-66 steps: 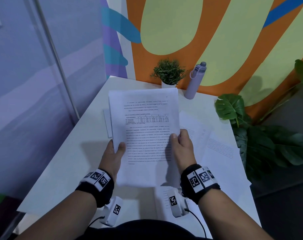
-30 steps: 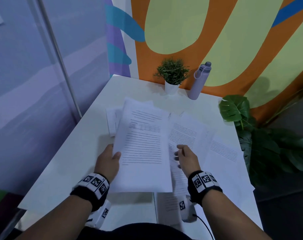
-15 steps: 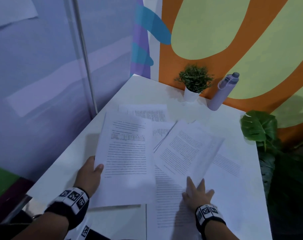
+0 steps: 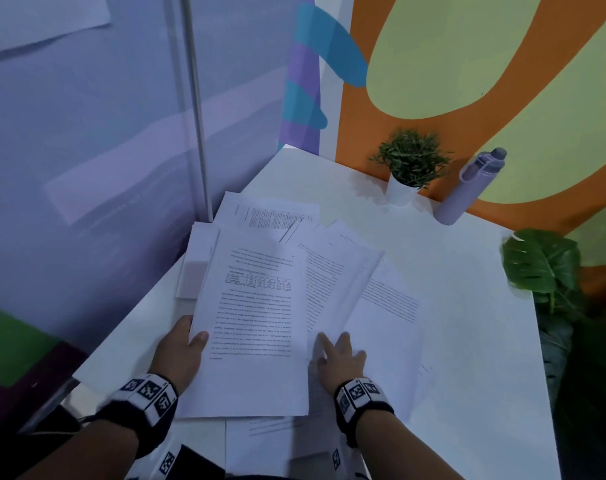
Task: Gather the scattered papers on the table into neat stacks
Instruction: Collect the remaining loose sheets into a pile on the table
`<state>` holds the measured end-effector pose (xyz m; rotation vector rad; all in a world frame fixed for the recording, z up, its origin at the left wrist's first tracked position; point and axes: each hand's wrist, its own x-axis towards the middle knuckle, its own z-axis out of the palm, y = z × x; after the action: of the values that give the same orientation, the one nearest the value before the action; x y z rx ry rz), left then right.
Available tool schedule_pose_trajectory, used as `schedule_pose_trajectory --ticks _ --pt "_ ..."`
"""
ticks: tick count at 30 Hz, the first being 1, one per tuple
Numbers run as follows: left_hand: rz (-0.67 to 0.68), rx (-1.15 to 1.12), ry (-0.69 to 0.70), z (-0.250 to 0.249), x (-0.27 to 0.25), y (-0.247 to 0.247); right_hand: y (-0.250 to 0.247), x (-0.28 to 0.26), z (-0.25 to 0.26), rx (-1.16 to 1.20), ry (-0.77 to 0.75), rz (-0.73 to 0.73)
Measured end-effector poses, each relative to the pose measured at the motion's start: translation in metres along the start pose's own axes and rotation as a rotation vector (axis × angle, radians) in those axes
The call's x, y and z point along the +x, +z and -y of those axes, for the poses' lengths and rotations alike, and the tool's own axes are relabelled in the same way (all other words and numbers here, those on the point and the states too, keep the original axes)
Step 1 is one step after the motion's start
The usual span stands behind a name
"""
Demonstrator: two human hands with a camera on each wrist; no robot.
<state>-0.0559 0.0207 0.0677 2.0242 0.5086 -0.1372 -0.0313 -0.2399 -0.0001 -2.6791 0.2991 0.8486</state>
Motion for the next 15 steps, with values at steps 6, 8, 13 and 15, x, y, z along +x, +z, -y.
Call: schedule_pose_trajectory --ticks 6,8,13,15 --pt "0.084 0.028 0.041 -0.008 0.001 0.017 -0.024 -0.019 0.004 0.567 -0.088 -0.09" --pt "0.141 0.042 0.068 -0.014 -0.001 0.033 -0.03 -0.024 -0.002 0.805 -0.037 -0.02" --pt "0.354 0.039 0.192 -0.041 -0.016 0.084 -0.033 -0.031 -0.059 1.073 0.034 -0.186" --pt "0.459 -0.012 0.224 -0.047 -0.019 0.102 -0.039 -0.038 -0.093 1.126 0.069 -0.29"
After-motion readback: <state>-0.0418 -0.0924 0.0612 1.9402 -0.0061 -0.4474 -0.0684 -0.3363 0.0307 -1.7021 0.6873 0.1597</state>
